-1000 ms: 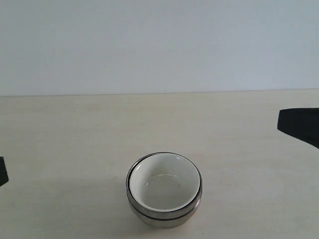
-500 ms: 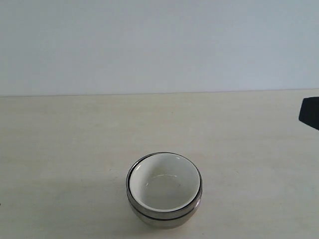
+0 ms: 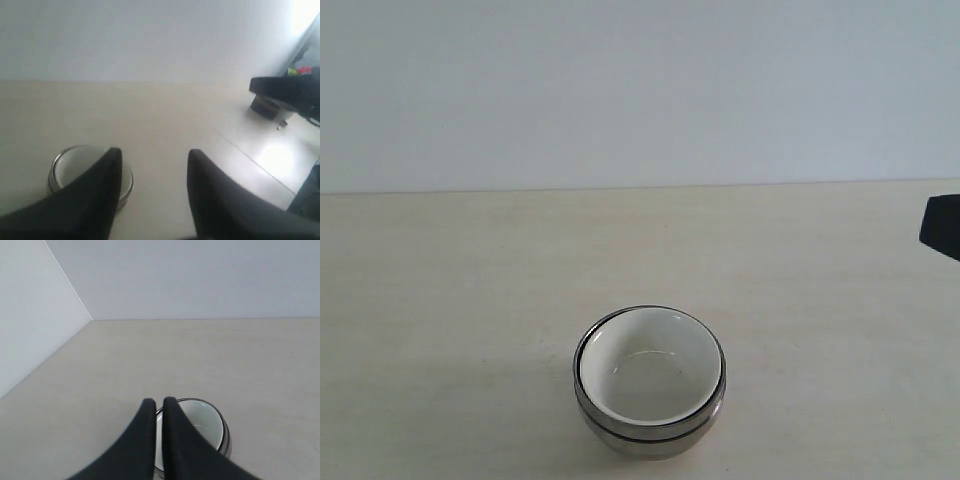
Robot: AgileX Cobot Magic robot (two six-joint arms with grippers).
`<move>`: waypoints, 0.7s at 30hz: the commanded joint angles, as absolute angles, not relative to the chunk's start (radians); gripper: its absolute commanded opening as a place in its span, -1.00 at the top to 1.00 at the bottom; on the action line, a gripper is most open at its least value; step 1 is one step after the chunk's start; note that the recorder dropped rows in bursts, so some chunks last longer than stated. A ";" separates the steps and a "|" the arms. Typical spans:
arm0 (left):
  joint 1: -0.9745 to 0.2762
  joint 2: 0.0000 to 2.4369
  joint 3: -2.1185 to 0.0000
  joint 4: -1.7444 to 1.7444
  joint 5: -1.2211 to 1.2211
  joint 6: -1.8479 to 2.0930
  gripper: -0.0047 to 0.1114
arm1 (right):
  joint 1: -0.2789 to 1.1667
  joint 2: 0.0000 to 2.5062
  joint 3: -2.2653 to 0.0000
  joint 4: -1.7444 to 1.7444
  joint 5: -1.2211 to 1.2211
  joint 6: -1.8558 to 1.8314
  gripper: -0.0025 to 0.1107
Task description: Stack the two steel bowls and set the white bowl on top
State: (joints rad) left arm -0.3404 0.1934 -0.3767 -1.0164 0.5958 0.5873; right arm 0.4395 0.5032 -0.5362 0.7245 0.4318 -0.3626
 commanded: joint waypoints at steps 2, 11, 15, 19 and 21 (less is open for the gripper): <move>-0.222 0.000 -0.373 -1.058 0.461 0.683 0.22 | 0.440 0.500 -0.530 0.723 0.432 -0.367 0.96; -0.138 0.000 -0.339 -1.047 0.311 0.857 0.22 | 0.440 0.498 -0.530 0.723 0.431 -0.365 0.96; -0.138 0.000 -0.281 -1.047 0.242 0.930 0.22 | 0.440 0.498 -0.530 0.723 0.431 -0.367 0.96; -0.138 0.000 -0.200 -1.047 0.159 1.039 0.22 | 0.440 0.498 -0.530 0.723 0.431 -0.364 0.96; -0.138 0.000 -0.154 -1.047 0.119 1.073 0.22 | 0.440 0.498 -0.530 0.723 0.431 -0.364 0.96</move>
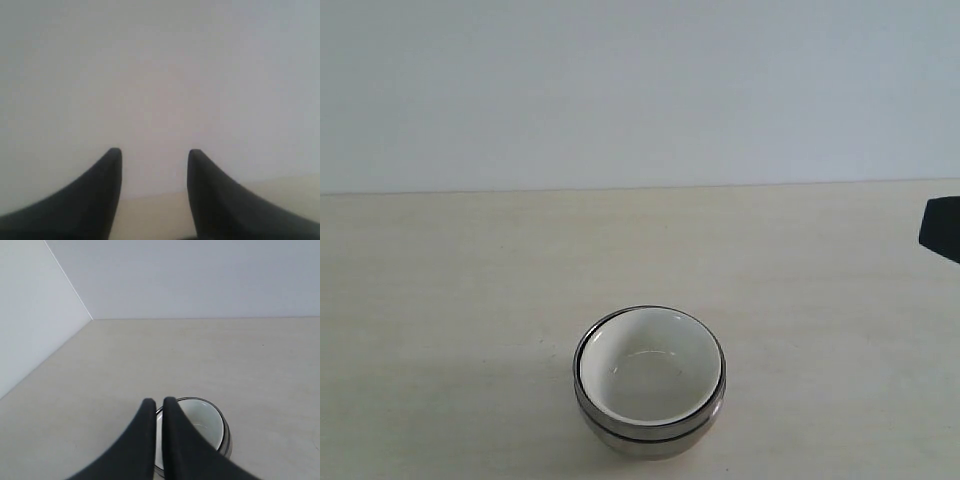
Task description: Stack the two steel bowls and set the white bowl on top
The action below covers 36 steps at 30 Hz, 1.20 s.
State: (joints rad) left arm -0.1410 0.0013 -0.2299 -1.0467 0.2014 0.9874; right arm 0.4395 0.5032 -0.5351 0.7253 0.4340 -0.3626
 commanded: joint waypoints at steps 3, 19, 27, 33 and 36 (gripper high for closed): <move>-0.138 0.000 -0.090 -1.047 0.066 1.053 0.22 | 0.440 0.498 -0.530 0.723 0.431 -0.364 0.96; -0.138 0.000 0.000 0.022 0.128 -0.021 0.22 | 0.440 0.498 -0.530 0.723 0.431 -0.366 0.96; -0.138 0.000 0.000 0.017 0.337 -0.011 0.22 | 0.440 0.498 -0.530 0.723 0.434 -0.365 0.96; -0.138 0.000 0.000 0.017 0.337 -0.011 0.22 | 0.440 0.498 -0.530 0.723 0.434 -0.365 0.96; -0.110 0.000 0.000 0.017 0.341 -0.012 0.22 | 0.440 0.498 -0.530 0.723 0.432 -0.367 0.96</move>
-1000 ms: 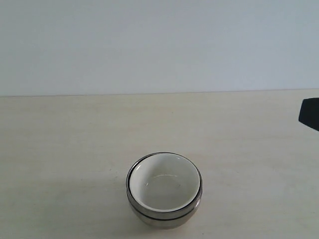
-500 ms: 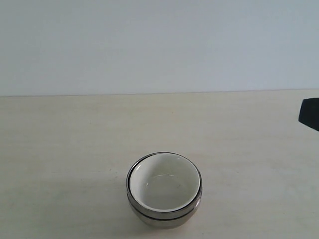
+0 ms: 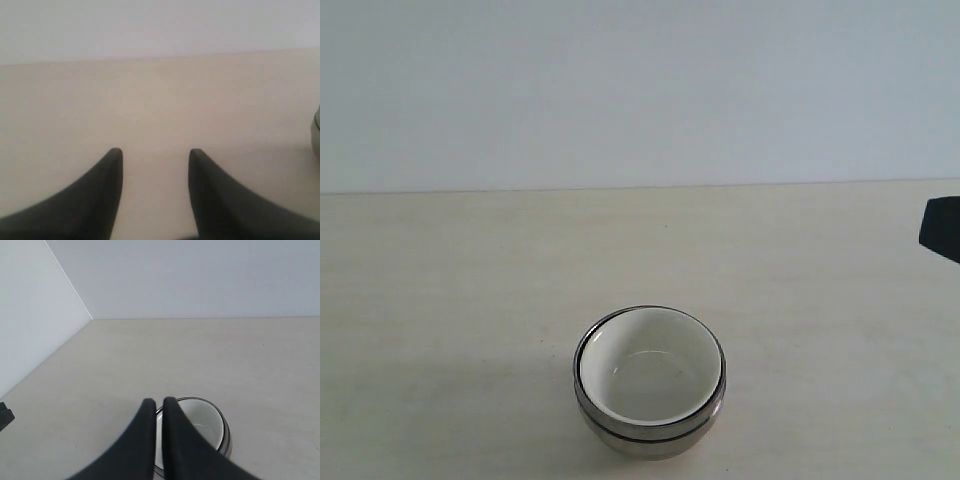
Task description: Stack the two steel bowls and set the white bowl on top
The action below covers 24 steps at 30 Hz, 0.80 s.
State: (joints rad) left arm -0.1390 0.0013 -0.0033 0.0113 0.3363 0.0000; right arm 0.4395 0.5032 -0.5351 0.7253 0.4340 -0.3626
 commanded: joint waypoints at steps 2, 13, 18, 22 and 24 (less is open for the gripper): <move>-0.091 0.000 0.000 0.017 0.339 -0.012 0.22 | 0.440 0.498 -0.530 0.723 0.432 -0.367 0.96; -0.065 0.000 0.000 0.017 0.339 -0.012 0.22 | 0.440 0.498 -0.530 0.723 0.432 -0.367 0.96; -0.065 0.000 0.000 0.017 0.339 -0.012 0.22 | 0.440 0.498 -0.530 0.723 0.432 -0.365 0.96; -0.065 0.000 0.000 0.017 0.339 -0.012 0.22 | 0.440 0.498 -0.530 0.723 0.432 -0.368 0.96; -0.065 0.000 0.000 0.017 0.339 -0.012 0.22 | 0.440 0.498 -0.530 0.723 0.432 -0.368 0.96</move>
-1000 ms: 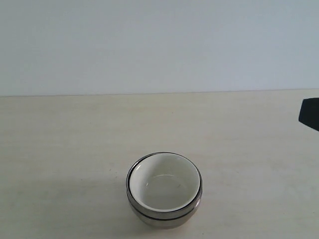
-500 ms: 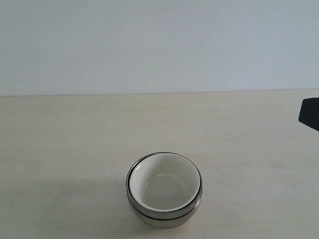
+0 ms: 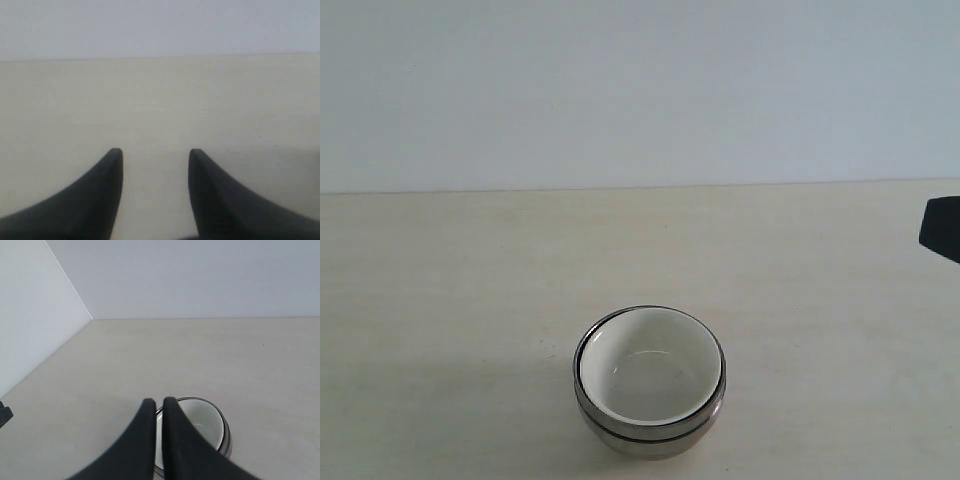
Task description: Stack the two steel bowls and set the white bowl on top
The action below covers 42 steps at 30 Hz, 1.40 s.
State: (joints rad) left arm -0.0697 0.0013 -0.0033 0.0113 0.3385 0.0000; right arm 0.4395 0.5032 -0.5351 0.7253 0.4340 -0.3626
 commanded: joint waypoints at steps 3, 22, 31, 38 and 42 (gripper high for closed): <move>-0.065 0.000 0.000 0.017 0.339 -0.012 0.22 | 0.435 0.498 -0.530 0.723 0.434 -0.365 0.96; -0.065 0.000 0.000 0.017 0.339 -0.012 0.22 | 0.218 0.209 -0.143 0.720 0.131 -0.445 0.96; -0.065 0.000 0.000 0.017 0.339 -0.012 0.22 | 0.218 0.209 -0.063 0.720 0.062 -0.448 0.96; -0.065 0.000 0.000 0.017 0.339 -0.012 0.22 | 0.218 0.209 -0.063 0.720 0.088 -0.448 0.96; -0.065 0.000 0.000 0.017 0.339 -0.012 0.22 | 0.218 0.209 -0.063 0.697 0.088 -0.448 0.96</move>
State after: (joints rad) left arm -0.0697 0.0013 -0.0033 0.0113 0.3402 0.0000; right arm 0.2211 0.2137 -0.0656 0.7210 0.0865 -0.4398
